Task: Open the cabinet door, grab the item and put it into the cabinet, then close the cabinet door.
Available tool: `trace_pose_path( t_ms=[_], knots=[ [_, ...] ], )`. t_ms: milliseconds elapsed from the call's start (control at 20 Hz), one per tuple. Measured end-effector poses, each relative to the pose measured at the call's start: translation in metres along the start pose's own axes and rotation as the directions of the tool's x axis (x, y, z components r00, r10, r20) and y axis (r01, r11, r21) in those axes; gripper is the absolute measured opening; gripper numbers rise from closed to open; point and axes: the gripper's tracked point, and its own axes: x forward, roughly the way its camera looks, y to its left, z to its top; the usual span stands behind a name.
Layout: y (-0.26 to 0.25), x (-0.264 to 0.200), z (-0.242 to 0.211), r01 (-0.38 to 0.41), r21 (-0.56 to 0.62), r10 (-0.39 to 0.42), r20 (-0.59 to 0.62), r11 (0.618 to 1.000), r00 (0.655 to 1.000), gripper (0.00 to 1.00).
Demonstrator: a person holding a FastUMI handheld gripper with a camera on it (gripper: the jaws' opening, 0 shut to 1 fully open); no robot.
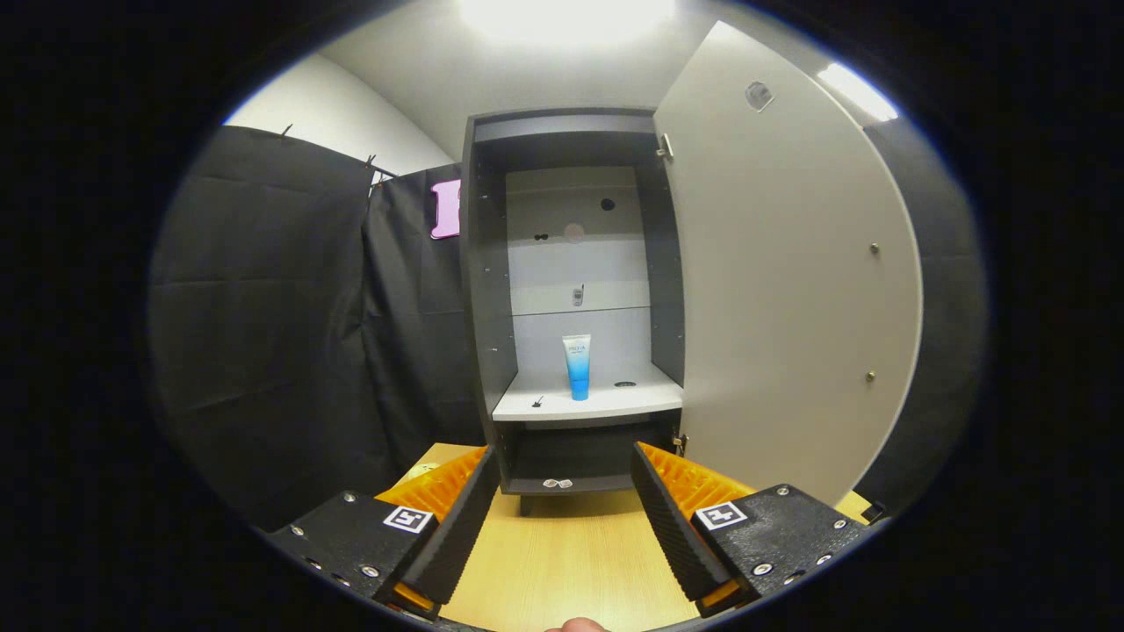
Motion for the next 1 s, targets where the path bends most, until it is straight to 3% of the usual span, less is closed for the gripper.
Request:
trace_pose_path(
  t_ms=[300,700,800,1000],
  knots=[
    [-0.066,-0.046,0.015,0.087,-0.011,-0.087,0.023,0.996,0.996,0.93],
    [-0.242,-0.099,0.033,0.297,0.003,-0.297,0.029,0.955,0.954,0.93],
    [-0.276,-0.089,0.04,0.301,0.004,-0.301,0.03,0.953,0.953,0.92],
    [-0.306,-0.052,0.055,0.229,0.001,-0.229,0.025,0.973,0.973,0.93]
  ],
)
